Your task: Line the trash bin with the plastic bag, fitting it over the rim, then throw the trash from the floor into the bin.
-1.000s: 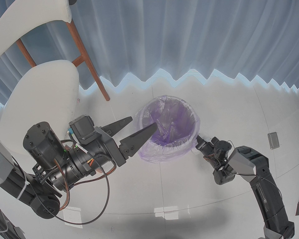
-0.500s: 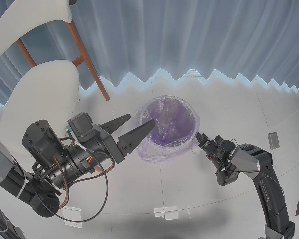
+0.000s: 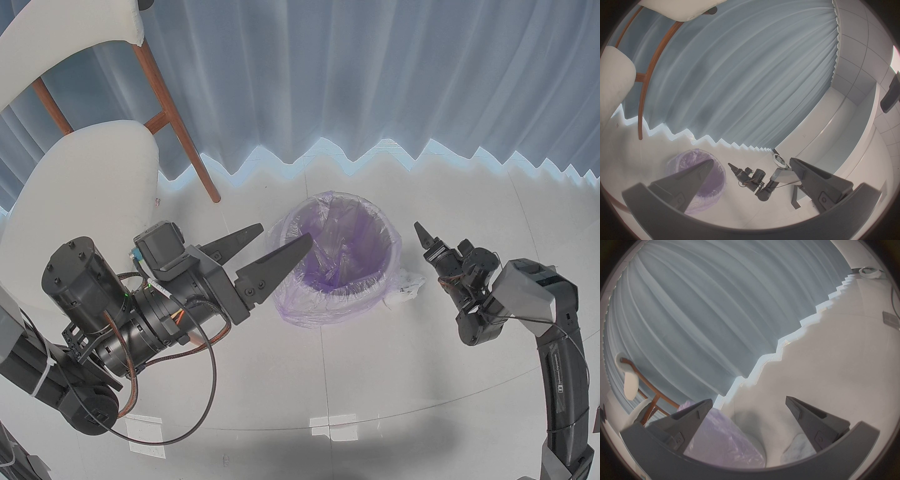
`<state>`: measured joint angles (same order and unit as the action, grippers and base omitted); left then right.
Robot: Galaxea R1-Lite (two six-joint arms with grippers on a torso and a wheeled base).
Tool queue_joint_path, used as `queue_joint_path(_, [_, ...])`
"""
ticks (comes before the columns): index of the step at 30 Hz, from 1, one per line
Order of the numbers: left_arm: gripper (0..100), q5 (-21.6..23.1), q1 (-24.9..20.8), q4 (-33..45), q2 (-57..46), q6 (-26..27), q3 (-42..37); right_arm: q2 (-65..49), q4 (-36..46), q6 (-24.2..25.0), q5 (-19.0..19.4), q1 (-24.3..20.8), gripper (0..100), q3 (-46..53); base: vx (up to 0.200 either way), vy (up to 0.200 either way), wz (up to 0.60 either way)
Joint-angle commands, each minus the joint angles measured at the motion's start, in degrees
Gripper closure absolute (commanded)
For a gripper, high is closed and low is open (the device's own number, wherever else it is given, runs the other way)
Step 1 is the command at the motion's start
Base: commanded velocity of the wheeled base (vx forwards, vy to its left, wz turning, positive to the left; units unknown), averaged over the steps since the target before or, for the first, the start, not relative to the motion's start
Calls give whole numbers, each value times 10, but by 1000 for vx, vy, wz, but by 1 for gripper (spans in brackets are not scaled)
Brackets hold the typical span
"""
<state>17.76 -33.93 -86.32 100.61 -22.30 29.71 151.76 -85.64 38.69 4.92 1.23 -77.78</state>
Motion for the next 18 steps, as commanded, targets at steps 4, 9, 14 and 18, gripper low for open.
queue_joint_path(4, [0,-1,1,0,3,-4,13,-101,123,-45,-2,16,0,30,0,0,0])
queue_joint_path(9, [0,-4,3,0,4,-3,24,-84,130,-224,-21,2,0,52,0,-40,0])
queue_joint_path(14, [0,-16,11,1,6,-5,36,-33,88,-339,-39,-18,0,64,0,-200,0])
queue_joint_path(18, [0,-15,12,1,6,-6,37,-6,87,-339,-40,-31,0,61,0,-200,0])
